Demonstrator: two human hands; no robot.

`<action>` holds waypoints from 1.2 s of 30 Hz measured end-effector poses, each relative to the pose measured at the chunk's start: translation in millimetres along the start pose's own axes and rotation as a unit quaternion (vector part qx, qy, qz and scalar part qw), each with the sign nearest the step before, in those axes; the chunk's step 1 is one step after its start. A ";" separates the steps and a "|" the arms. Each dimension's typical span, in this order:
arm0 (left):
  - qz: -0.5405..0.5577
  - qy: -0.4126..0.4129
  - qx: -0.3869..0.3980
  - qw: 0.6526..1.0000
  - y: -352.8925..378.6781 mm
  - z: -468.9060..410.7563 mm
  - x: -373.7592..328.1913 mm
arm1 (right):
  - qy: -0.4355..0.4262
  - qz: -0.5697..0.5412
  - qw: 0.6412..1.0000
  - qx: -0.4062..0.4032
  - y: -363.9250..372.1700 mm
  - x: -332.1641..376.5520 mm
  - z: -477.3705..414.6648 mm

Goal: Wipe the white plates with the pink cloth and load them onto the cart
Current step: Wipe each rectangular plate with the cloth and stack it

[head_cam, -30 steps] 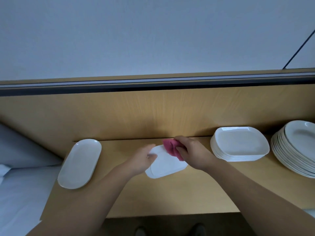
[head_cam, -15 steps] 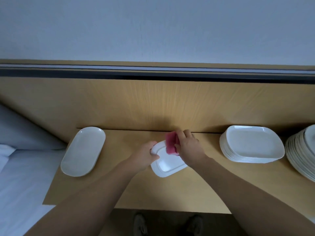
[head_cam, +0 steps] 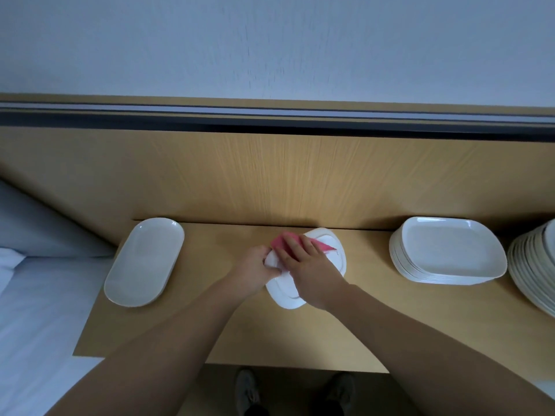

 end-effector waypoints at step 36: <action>-0.050 -0.102 -0.051 0.992 20.7 5.0 35.6 | 0.225 -0.240 0.942 -0.068 16.3 -74.6 53.3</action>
Point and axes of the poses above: each hand's wrist, its own z-axis away from the middle knuckle, its own y-axis out of the palm, x = y × z, the point moved 4 cm from there along -z, towards the middle knuckle, and after that the axes turned 6 degrees about -z, right-handed, at the moved point
